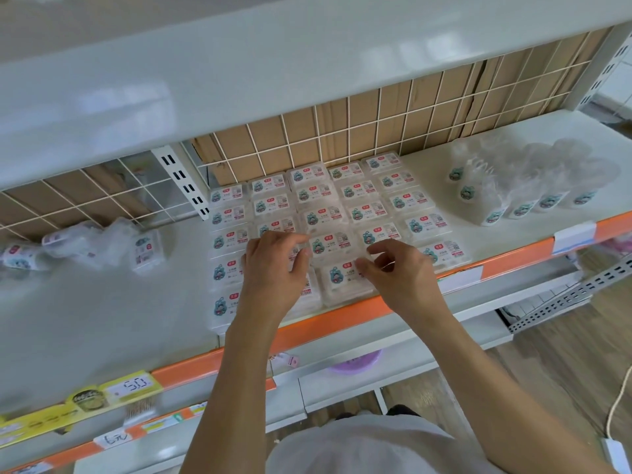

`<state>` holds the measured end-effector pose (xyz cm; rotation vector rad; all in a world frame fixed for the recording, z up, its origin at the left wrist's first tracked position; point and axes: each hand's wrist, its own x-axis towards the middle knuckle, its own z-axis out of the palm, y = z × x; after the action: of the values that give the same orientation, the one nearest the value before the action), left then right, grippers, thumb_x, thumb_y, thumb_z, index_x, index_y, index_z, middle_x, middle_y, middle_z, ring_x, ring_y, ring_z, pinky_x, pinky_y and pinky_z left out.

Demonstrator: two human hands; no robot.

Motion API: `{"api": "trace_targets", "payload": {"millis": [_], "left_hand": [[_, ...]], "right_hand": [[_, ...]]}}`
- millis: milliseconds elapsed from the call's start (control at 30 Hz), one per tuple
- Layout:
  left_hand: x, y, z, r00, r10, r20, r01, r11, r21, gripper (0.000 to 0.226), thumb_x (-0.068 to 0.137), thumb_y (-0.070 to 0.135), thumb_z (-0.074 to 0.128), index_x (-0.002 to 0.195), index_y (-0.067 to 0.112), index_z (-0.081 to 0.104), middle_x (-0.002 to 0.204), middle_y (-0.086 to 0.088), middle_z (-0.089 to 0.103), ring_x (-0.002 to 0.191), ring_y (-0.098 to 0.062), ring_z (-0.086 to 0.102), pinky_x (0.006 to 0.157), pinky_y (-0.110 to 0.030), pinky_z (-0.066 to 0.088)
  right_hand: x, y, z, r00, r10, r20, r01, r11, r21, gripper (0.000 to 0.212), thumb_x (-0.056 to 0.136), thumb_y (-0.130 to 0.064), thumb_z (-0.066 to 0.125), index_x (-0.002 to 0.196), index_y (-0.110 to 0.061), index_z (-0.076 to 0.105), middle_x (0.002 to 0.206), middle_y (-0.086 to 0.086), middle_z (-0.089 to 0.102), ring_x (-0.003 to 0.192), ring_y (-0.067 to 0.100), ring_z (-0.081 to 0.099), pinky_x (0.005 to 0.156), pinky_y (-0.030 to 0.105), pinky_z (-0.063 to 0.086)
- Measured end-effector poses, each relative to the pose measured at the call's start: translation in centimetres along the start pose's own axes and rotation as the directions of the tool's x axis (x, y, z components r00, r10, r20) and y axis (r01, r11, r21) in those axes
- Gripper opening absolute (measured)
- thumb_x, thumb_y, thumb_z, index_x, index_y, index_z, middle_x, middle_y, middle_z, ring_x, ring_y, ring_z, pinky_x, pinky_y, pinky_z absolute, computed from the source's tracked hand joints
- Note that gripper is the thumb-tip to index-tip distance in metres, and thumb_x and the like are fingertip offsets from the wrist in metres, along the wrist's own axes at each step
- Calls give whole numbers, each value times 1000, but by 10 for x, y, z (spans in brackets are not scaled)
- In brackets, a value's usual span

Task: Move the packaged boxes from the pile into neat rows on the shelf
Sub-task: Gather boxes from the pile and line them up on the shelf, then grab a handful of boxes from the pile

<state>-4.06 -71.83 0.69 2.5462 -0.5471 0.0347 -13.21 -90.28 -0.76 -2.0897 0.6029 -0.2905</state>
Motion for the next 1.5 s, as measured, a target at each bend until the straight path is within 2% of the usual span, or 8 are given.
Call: {"api": "trace_targets", "payload": {"millis": [133, 333, 467, 700, 833, 967, 1200, 1500], "left_hand": [[-9, 2, -7, 1000, -12, -1, 12, 999, -31, 23, 97, 26, 59, 120, 25, 66, 124, 1, 64, 117, -25, 53, 103, -46, 42], [-16, 5, -11, 1000, -25, 13, 26, 997, -66, 25, 97, 25, 61, 121, 21, 66, 128, 0, 64, 120, -22, 55, 107, -48, 44], [-20, 5, -14, 999, -38, -7, 38, 997, -66, 24, 97, 25, 61, 120, 22, 66, 127, 1, 64, 119, -22, 55, 107, -44, 44], [-28, 4, -21, 997, -59, -41, 57, 996, -62, 22, 96, 24, 62, 117, 20, 69, 122, 0, 66, 114, -21, 58, 102, -40, 47], [-38, 1, -29, 994, -71, -87, 68, 997, -43, 24, 95, 23, 64, 118, 17, 69, 122, -4, 66, 114, -24, 60, 103, -39, 47], [-53, -8, -43, 981, -135, -142, 133, 991, -21, 31, 91, 33, 59, 115, 17, 71, 114, -8, 69, 102, -30, 66, 89, -46, 55], [-98, -38, -73, 952, -256, -168, 252, 967, -44, 29, 94, 27, 65, 123, 23, 69, 119, -4, 68, 108, -26, 63, 95, -32, 46], [-162, -106, -120, 890, -404, -210, 398, 915, -73, 31, 92, 29, 68, 122, 24, 68, 112, -6, 68, 107, -25, 64, 92, -37, 50]], "right_hand": [[1, -2, 3, 1000, -7, 14, 7, 1000, 6, 27, 85, -32, 78, 107, -17, 71, 74, -1, 66, 61, 11, 59, 62, 27, 52], [-1, -7, 6, 999, -34, 31, 35, 999, -32, 27, 86, -32, 77, 106, -16, 70, 77, 0, 68, 68, 9, 62, 65, 18, 50], [-2, -6, 4, 999, -33, 28, 34, 999, -40, 34, 90, -38, 70, 115, -15, 68, 91, 0, 68, 77, 14, 65, 74, 31, 56], [-14, -25, -6, 964, -268, -1, 265, 953, -148, 31, 92, -33, 67, 119, -17, 67, 110, 5, 65, 91, 21, 65, 75, 35, 55], [-25, -40, 0, 915, -377, 142, 399, 895, -200, 36, 90, -34, 69, 122, -18, 67, 116, 7, 63, 102, 30, 61, 81, 39, 54], [-34, -53, 8, 864, -415, 284, 480, 849, -220, 40, 90, -36, 69, 126, -18, 65, 123, 10, 60, 102, 33, 60, 90, 40, 51], [-47, -89, 32, 756, -404, 515, 597, 747, -292, 62, 90, -42, 68, 144, -19, 48, 149, 13, 40, 128, 39, 46, 110, 46, 36], [-84, -143, 94, 648, -377, 662, 679, 679, -278, 65, 92, -47, 62, 148, -25, 41, 154, 6, 34, 139, 33, 36, 115, 43, 30]]}}
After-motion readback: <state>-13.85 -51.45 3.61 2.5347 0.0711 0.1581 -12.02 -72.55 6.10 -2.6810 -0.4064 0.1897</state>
